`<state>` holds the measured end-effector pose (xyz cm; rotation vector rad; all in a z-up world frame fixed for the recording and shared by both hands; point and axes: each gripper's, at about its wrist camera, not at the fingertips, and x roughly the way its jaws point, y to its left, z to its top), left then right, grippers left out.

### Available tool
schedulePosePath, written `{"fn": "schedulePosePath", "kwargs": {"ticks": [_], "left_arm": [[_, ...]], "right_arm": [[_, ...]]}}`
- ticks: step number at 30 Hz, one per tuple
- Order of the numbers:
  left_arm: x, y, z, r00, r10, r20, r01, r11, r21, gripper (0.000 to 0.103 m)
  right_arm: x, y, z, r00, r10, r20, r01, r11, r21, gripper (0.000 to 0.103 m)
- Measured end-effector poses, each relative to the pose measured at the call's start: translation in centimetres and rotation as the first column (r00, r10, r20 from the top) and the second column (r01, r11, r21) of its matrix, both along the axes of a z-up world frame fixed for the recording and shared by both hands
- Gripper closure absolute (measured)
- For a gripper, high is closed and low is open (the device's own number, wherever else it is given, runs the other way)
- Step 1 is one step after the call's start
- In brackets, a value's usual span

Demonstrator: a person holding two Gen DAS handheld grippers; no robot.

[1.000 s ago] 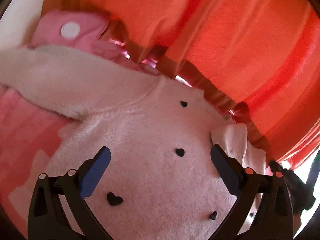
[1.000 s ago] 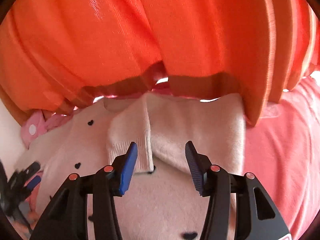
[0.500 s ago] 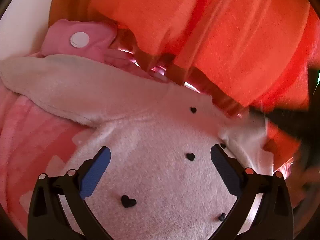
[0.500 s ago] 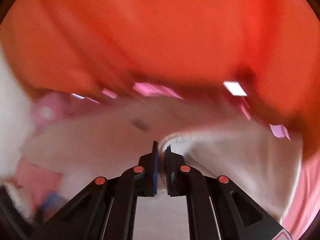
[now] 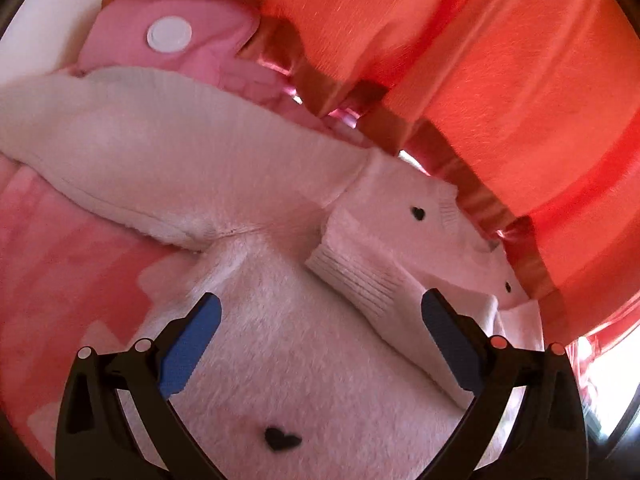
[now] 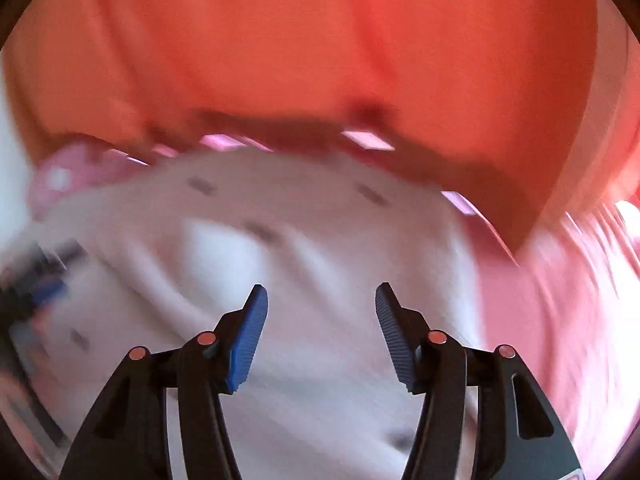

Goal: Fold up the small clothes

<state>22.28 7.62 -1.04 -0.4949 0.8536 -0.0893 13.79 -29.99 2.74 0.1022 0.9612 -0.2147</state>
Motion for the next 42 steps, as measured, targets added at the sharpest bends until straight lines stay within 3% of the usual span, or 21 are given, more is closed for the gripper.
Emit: {"fn": "schedulePosePath", "kwargs": {"ticks": [2,5,7,8,9,10,11,16,18,21,22,25,28,29,32,34,35,36,38,40,42], "left_arm": [[1.0,-0.3,-0.7,0.999,-0.006,-0.042,0.003,0.999,-0.053,0.005],[2.2,-0.9,-1.8,0.996,0.014,-0.091,-0.026,0.992,-0.125,0.008],[2.8,-1.9,-1.5,0.997,-0.010,-0.074,0.005,0.997,-0.078,0.026],[3.4,-2.5,-1.5,0.996,-0.059,-0.074,0.053,0.996,-0.069,0.051],[3.6,-2.7,-1.5,0.994,-0.077,-0.079,0.072,0.995,-0.065,0.062],[3.8,-2.8,-1.4,0.995,-0.067,-0.075,0.063,0.997,-0.046,0.069],[3.8,-2.7,-1.0,0.996,-0.074,-0.048,0.071,0.996,-0.051,0.094],[2.3,-1.3,4.6,0.987,-0.040,0.155,0.048,0.998,-0.049,0.093],[2.3,-1.1,4.7,0.988,-0.026,0.152,0.029,0.999,-0.021,0.092],[3.4,-1.3,-0.4,0.999,-0.040,-0.007,0.039,0.999,-0.023,0.092],[3.3,-1.4,-2.3,0.999,-0.020,-0.046,0.019,1.000,-0.019,0.091],[3.0,-1.4,-1.6,1.000,-0.027,-0.006,0.026,0.999,-0.027,0.089],[2.8,-1.6,-0.7,1.000,-0.014,0.013,0.014,1.000,-0.008,0.073],[2.9,-1.8,-1.1,1.000,-0.021,-0.001,0.021,1.000,0.000,0.069],[2.7,-1.5,-1.9,0.999,-0.024,-0.041,0.024,1.000,-0.002,0.068],[1.7,0.3,-0.1,1.000,0.019,-0.016,-0.019,0.999,-0.027,0.069],[1.2,1.5,0.8,0.999,0.046,0.009,-0.046,0.998,-0.033,0.064],[0.6,3.0,1.8,0.996,0.089,0.029,-0.088,0.996,-0.035,0.045],[-0.8,8.1,3.1,0.973,0.228,0.042,-0.226,0.973,-0.051,0.027],[-1.7,13.7,3.1,0.936,0.350,0.026,-0.349,0.937,-0.026,0.025],[-1.8,18.7,2.1,0.887,0.460,-0.026,-0.458,0.887,0.065,0.025]], "right_arm": [[-0.5,-3.5,-1.4,0.993,-0.113,-0.027,0.113,0.994,-0.016,0.048],[0.5,-7.8,-2.2,0.980,-0.198,-0.017,0.199,0.975,0.104,0.047],[1.8,-8.9,-3.3,0.977,-0.212,-0.023,0.213,0.967,0.138,0.042],[2.6,-9.0,-4.3,0.978,-0.207,-0.030,0.209,0.968,0.138,0.042],[3.7,-9.0,-5.3,0.978,-0.205,-0.045,0.209,0.968,0.140,0.043],[4.5,-9.0,-6.3,0.980,-0.192,-0.055,0.199,0.963,0.180,0.068],[4.8,-8.9,-6.4,0.981,-0.188,-0.056,0.195,0.958,0.210,0.081],[2.3,-10.0,0.6,0.953,-0.206,0.222,0.126,0.936,0.328,0.100],[2.3,-11.7,-0.7,0.948,-0.266,0.175,0.201,0.926,0.320,0.100],[2.9,-13.9,-7.5,0.923,-0.379,-0.068,0.385,0.902,0.197,0.103],[2.5,-14.0,-7.6,0.924,-0.380,-0.034,0.379,0.903,0.201,0.103],[2.1,-14.1,-4.5,0.923,-0.385,0.006,0.374,0.898,0.230,0.099],[2.2,-11.5,-1.4,0.947,-0.307,0.096,0.276,0.929,0.247,0.094],[2.9,-10.2,-1.6,0.962,-0.258,0.094,0.231,0.946,0.226,0.094],[5.3,-6.6,-5.7,0.981,-0.179,-0.072,0.183,0.982,0.044,0.096],[4.4,-4.9,-4.3,0.984,-0.173,-0.044,0.172,0.985,-0.008,0.095],[4.3,-4.4,-3.2,0.987,-0.156,-0.028,0.156,0.988,-0.001,0.094],[3.3,-3.4,-1.6,0.992,-0.127,0.025,0.126,0.991,0.035,0.094],[1.8,-1.8,0.6,0.994,-0.091,0.065,0.087,0.995,0.056,0.087],[0.3,0.2,2.2,0.996,-0.039,0.081,0.035,0.998,0.057,0.073],[-0.2,2.5,2.4,0.997,0.015,0.073,-0.019,0.998,0.061,0.069]]}}
